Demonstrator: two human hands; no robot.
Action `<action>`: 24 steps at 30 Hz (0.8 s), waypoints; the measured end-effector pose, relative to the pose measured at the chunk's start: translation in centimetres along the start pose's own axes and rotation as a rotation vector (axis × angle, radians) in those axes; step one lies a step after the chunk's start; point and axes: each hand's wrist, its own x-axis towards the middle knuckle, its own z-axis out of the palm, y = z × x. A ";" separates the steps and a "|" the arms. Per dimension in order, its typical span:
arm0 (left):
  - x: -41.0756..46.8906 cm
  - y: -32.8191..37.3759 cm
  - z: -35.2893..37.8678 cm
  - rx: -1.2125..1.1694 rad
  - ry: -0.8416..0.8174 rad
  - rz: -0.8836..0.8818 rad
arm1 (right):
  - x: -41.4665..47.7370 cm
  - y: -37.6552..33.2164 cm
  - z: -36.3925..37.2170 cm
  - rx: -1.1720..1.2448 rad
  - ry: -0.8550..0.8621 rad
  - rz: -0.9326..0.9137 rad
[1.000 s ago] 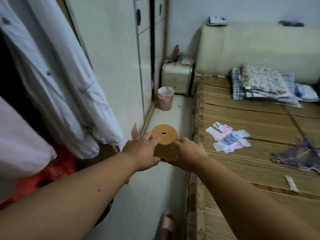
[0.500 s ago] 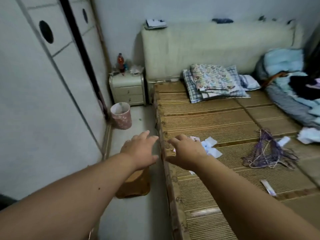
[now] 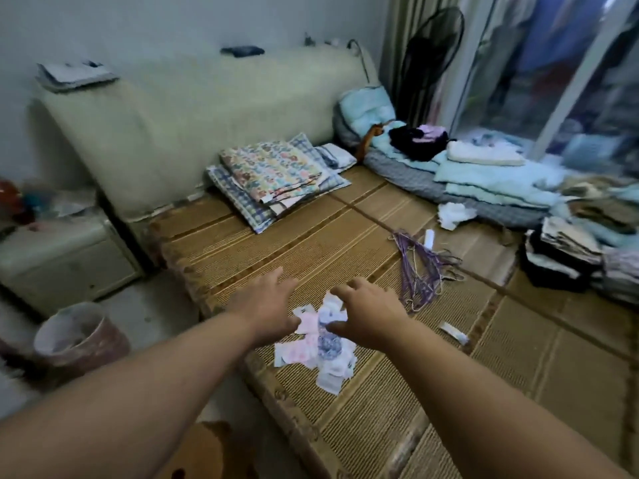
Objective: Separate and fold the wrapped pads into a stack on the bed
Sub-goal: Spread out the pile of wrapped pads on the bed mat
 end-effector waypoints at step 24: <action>14.2 5.1 -1.0 -0.003 -0.077 0.241 | 7.7 8.7 0.7 0.078 -0.058 0.234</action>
